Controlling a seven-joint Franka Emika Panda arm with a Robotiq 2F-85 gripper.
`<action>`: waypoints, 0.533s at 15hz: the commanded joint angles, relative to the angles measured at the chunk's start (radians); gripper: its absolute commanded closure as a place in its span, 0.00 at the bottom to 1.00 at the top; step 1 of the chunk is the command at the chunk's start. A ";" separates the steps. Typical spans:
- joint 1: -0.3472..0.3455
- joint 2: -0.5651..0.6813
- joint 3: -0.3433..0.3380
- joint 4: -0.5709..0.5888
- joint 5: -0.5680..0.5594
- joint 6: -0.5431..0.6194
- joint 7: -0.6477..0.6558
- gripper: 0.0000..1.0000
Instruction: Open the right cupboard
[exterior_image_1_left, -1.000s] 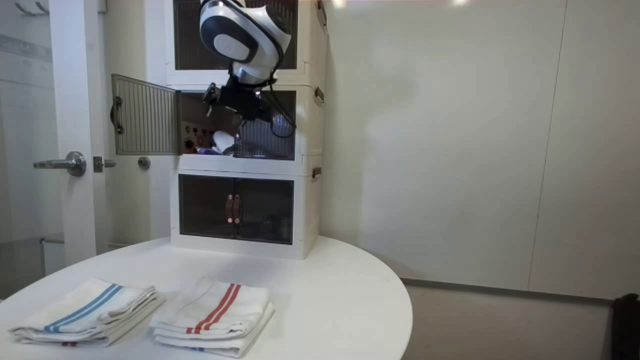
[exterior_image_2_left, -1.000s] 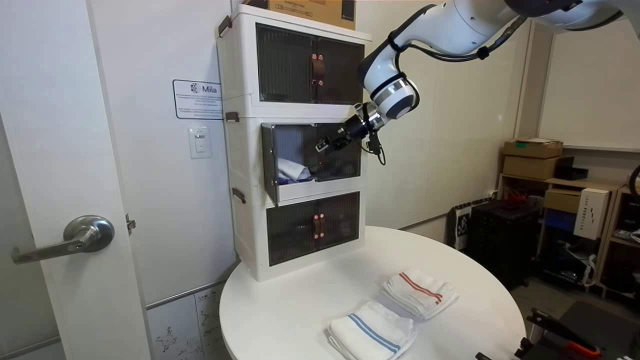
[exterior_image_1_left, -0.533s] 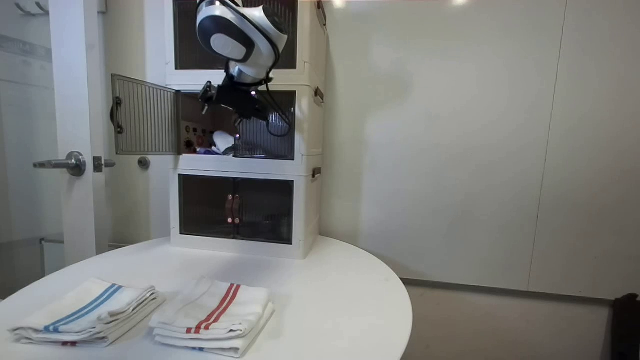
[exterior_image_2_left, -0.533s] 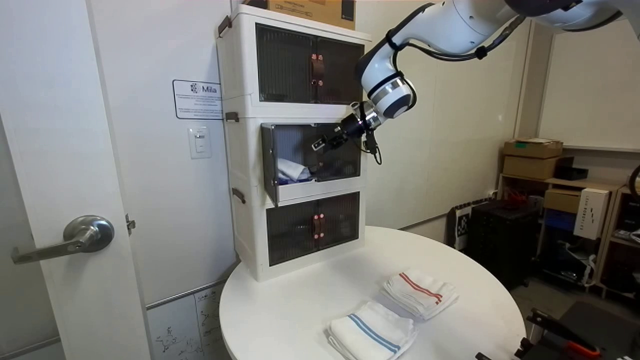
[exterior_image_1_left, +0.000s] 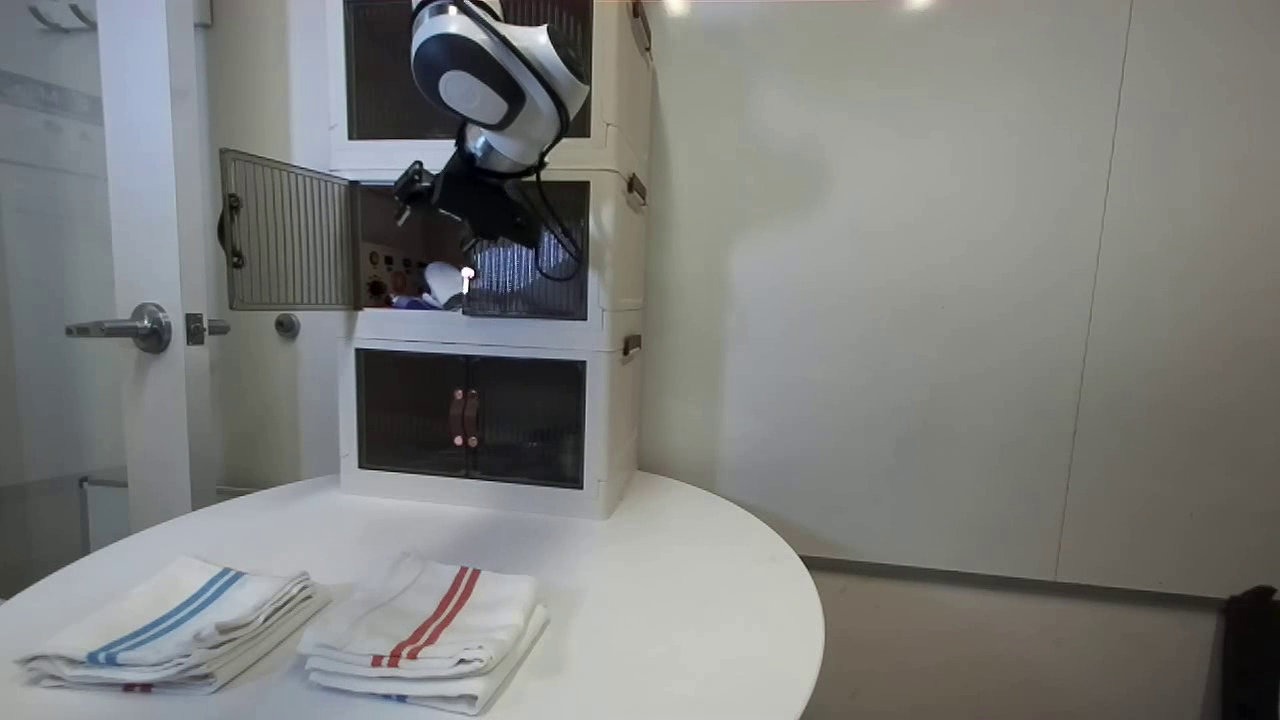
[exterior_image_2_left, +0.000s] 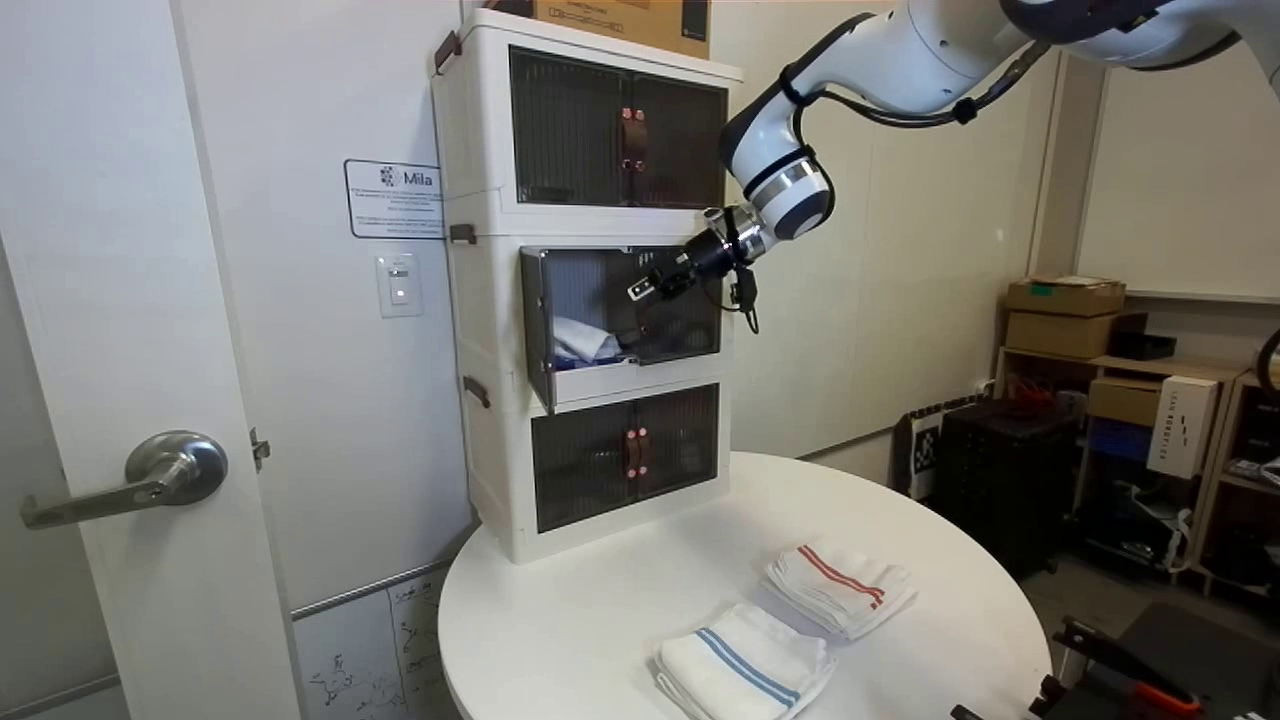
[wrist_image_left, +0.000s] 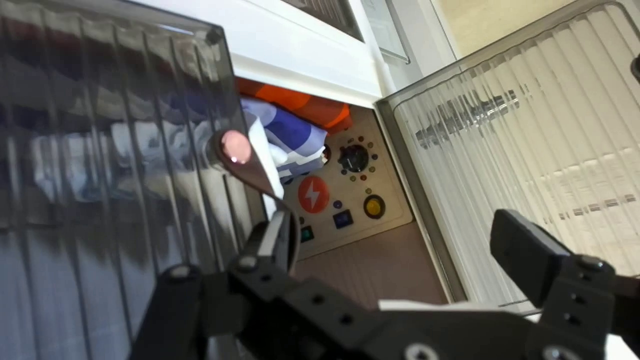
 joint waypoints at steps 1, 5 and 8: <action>-0.010 -0.015 0.026 -0.022 0.010 -0.134 -0.036 0.00; -0.030 -0.023 0.012 -0.044 0.010 -0.201 -0.045 0.00; -0.024 -0.028 -0.006 -0.046 -0.006 -0.199 0.006 0.00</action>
